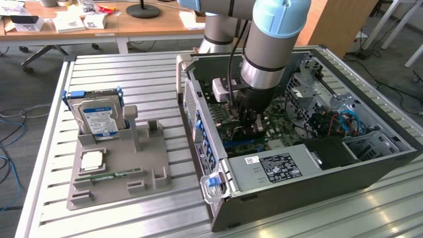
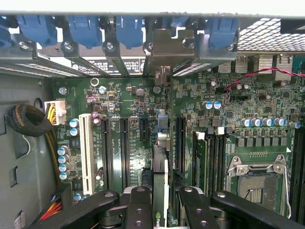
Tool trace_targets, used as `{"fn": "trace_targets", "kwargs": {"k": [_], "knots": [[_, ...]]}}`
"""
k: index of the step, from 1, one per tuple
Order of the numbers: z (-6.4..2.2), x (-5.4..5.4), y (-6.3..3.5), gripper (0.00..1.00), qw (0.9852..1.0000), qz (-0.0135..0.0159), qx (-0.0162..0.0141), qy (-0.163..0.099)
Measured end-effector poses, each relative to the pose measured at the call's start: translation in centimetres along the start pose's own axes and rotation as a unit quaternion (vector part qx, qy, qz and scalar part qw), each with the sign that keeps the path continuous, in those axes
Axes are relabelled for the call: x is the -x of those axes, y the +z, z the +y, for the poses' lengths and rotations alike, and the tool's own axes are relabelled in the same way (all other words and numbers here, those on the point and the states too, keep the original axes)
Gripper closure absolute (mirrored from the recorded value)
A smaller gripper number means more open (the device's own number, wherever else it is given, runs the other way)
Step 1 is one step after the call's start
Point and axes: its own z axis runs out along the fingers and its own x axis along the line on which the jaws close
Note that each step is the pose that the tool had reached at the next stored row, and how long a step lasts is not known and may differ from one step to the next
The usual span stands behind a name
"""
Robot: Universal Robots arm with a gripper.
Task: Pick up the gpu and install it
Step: 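Insert the gpu into the slot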
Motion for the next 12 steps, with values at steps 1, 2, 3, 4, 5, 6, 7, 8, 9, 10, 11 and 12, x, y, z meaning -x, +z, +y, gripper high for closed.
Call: {"fn": "trace_targets", "kwargs": {"k": [1, 2, 3, 4, 5, 6, 7, 8, 9, 10, 11, 12], "knots": [[0.01, 0.0, 0.0, 0.74, 1.0, 0.0, 0.0, 0.0], [0.01, 0.0, 0.01, 0.74, 1.0, 0.0, 0.0, 0.0], [0.01, 0.0, 0.05, 0.74, 1.0, -0.0001, -0.0001, 0.0], [0.01, 0.0, 0.06, 0.74, 1.0, 0.0, 0.0, 0.0], [0.01, 0.0, 0.07, 0.74, 1.0, 0.0, 0.0, 0.0], [0.01, 0.0, 0.07, 0.74, 1.0, 0.0, 0.0, 0.0], [0.02, 0.0, 0.07, 0.74, 1.0, 0.0, 0.0, 0.0], [0.02, 0.0, 0.07, 0.74, 1.0, 0.0, 0.0, 0.0], [0.02, 0.0, 0.07, 0.74, 1.0, 0.0, 0.0, 0.0], [0.02, 0.0, 0.07, 0.74, 1.0, 0.0, 0.0, 0.0], [0.02, 0.0, 0.07, 0.74, 1.0, 0.0, 0.0, 0.0], [0.02, 0.0, 0.08, 0.74, 1.0, 0.0, 0.0, 0.0]]}}
